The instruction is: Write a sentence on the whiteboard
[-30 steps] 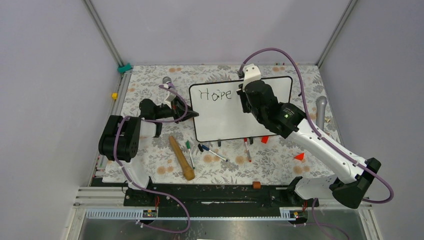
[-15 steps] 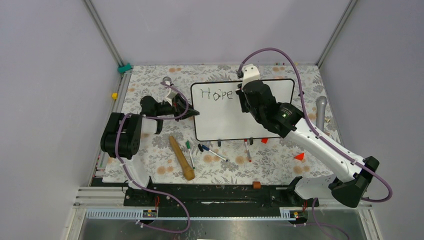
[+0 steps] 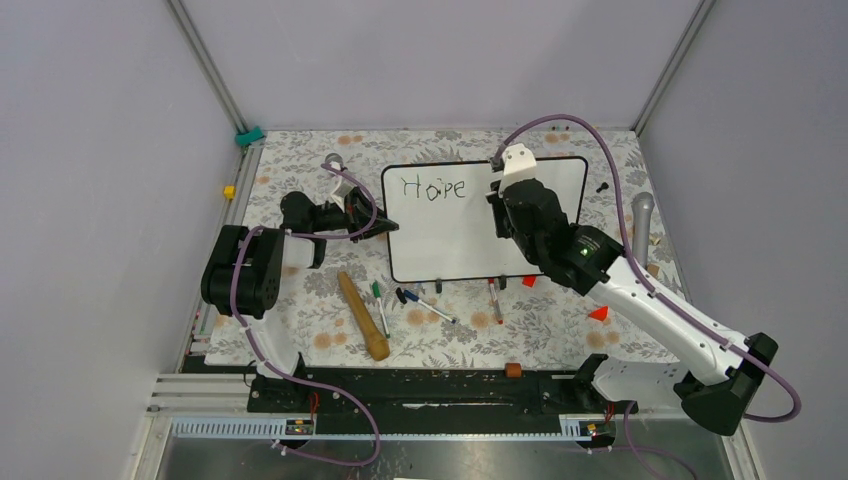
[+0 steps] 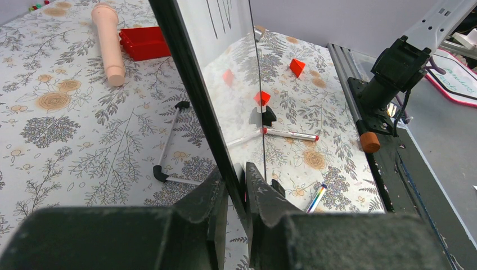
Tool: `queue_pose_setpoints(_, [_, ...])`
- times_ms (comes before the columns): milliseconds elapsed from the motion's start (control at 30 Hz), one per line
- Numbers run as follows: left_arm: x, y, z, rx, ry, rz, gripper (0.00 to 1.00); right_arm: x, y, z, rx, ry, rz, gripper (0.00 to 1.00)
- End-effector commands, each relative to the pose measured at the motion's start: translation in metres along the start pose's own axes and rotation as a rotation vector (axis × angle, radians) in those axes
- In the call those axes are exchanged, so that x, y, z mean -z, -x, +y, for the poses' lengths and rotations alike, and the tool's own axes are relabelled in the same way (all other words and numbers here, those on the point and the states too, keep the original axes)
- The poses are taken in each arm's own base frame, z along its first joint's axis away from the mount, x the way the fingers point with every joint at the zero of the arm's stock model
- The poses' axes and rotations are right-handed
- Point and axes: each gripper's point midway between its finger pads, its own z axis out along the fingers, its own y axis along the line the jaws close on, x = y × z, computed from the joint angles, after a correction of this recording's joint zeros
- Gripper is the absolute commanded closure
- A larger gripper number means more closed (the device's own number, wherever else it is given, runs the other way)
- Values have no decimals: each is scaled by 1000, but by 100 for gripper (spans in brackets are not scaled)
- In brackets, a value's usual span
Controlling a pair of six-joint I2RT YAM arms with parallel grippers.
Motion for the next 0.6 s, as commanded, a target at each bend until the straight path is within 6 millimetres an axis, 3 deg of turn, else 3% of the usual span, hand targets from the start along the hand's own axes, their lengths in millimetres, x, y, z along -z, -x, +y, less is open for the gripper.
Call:
queue_pose_setpoints(0, [0, 5, -1, -196, -52, 9, 100, 5, 18, -15, -46, -59, -79, 100])
queue_pose_setpoints(333, [0, 5, -2, -201, -51, 9, 100, -5, 42, -13, -52, -94, -107, 100])
queue_pose_setpoints(567, [0, 5, -2, -205, -49, 7, 100, -12, 48, -10, -41, -108, -106, 100])
